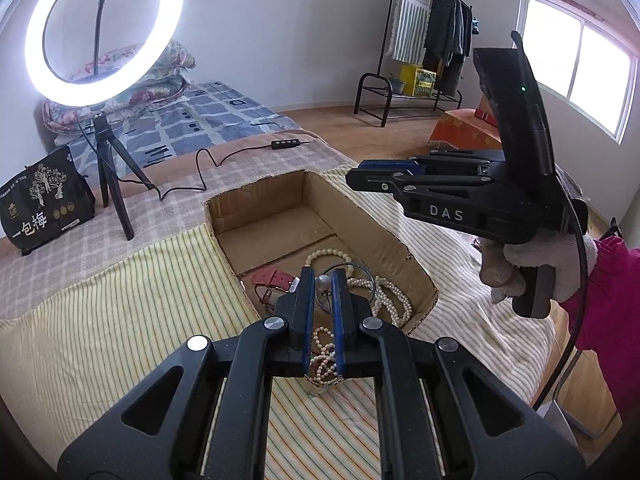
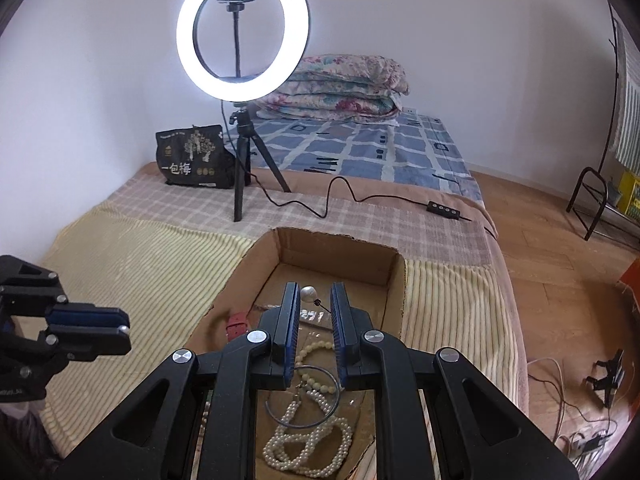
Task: Organize jewelry
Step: 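Carry the pearl stud with the left tool into the box while the right tool carries its stud there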
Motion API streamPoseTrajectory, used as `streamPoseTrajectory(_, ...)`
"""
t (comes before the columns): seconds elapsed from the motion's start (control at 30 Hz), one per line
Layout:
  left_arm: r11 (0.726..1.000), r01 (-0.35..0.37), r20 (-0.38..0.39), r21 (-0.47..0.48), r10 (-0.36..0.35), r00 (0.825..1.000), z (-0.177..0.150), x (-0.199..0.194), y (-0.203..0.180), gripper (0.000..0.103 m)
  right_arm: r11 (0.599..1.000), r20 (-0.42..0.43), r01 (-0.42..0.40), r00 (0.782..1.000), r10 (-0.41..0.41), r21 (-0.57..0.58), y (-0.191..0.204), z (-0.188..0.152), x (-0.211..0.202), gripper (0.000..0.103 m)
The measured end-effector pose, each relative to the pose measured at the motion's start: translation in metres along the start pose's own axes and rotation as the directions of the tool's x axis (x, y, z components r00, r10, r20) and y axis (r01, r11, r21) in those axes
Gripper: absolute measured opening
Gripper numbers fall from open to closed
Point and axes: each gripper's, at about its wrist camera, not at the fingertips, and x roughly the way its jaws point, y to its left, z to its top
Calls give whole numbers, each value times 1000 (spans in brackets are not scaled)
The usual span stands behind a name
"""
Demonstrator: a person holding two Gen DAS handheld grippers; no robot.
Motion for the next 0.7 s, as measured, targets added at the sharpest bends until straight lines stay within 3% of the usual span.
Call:
streamPoseTrajectory(0.37, 1000, 10, -38, -5, -10, 999, -9, 30, -8, 6, 998, -43, -5, 999, 8, 64, -20, -1, 42, 14)
streamPoseTrajectory(0.7, 1000, 16, -42, 2, -16, 999, -10, 38, -12, 6, 996, -49, -9, 999, 13, 86, -24, -1, 51, 14)
